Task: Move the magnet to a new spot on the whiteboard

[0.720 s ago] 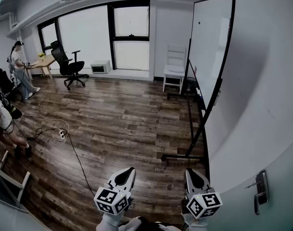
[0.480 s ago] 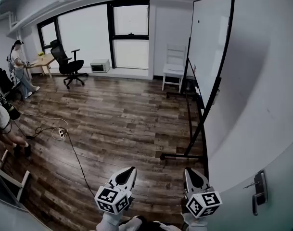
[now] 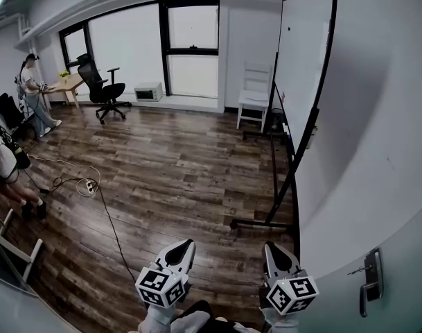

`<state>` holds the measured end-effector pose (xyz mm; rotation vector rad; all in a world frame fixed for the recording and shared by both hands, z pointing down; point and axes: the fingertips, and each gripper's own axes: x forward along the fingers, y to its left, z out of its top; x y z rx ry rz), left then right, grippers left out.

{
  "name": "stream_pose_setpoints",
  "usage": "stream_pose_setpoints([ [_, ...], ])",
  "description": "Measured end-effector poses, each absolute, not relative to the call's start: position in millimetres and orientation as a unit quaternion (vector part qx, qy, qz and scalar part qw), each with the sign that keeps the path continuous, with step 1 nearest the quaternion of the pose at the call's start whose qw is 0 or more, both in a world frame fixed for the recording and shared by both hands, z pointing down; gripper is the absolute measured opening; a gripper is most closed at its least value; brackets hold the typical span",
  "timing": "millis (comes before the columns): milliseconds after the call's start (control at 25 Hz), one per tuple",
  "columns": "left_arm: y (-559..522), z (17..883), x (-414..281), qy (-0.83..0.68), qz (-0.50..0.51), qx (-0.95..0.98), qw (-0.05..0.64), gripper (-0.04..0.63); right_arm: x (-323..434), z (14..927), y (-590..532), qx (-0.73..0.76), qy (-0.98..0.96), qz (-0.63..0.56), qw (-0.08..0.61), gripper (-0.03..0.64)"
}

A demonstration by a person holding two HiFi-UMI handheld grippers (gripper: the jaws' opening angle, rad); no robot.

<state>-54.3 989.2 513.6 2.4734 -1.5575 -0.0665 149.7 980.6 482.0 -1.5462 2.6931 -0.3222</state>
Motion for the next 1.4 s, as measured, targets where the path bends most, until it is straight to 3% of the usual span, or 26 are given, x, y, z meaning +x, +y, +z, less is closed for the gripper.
stream_pose_setpoints([
  [360,981.3,523.9,-52.0,-0.546,-0.024,0.829,0.117,0.009,147.0,494.6,968.3,-0.473,0.875,-0.106,-0.002,0.032],
  [840,866.7,510.8,-70.1,-0.544,-0.033,0.831,0.110,0.012,125.4,490.5,868.0,-0.479,0.871,-0.109,-0.004,0.032],
  [1000,820.2,500.6,-86.5,-0.538,-0.034,0.835,0.111,0.122,107.6,480.0,825.0,-0.482,0.871,-0.100,-0.004,0.032],
  [1400,726.2,500.0,-132.3,-0.545,-0.034,0.830,0.113,0.196,71.7,475.4,728.0,-0.489,0.867,-0.099,0.001,0.032],
])
